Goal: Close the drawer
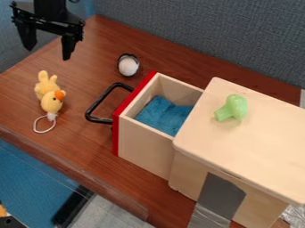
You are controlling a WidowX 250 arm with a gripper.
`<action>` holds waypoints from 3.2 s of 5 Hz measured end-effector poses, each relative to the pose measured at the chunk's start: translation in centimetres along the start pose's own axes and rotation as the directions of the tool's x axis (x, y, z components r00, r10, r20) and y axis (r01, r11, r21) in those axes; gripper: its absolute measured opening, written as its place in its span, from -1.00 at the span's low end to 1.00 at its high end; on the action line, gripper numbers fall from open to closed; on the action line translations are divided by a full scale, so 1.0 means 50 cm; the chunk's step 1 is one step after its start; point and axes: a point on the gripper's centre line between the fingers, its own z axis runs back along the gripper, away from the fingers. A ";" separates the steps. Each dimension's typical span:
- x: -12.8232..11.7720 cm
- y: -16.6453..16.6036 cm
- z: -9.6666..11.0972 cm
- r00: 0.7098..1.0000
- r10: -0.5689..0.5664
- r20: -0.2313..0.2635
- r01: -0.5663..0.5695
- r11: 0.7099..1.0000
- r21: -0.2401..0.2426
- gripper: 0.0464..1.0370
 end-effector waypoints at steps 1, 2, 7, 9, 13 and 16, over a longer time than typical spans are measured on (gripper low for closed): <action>-0.007 -0.004 -0.017 1.000 0.000 -0.029 0.000 1.000 -0.005 0.93; -0.015 -0.054 -0.018 0.998 -0.049 -0.038 0.048 0.998 -0.033 0.93; -0.090 -0.201 -0.121 0.959 -0.212 -0.189 0.202 0.977 -0.069 0.82; -0.132 -0.281 -0.097 0.931 -0.331 -0.157 0.305 0.938 -0.167 -0.37; -0.180 -0.378 -0.064 0.889 -0.438 -0.129 0.411 0.891 -0.194 -0.85; -0.158 -0.334 -0.009 0.935 -0.349 -0.057 0.346 0.937 -0.053 0.31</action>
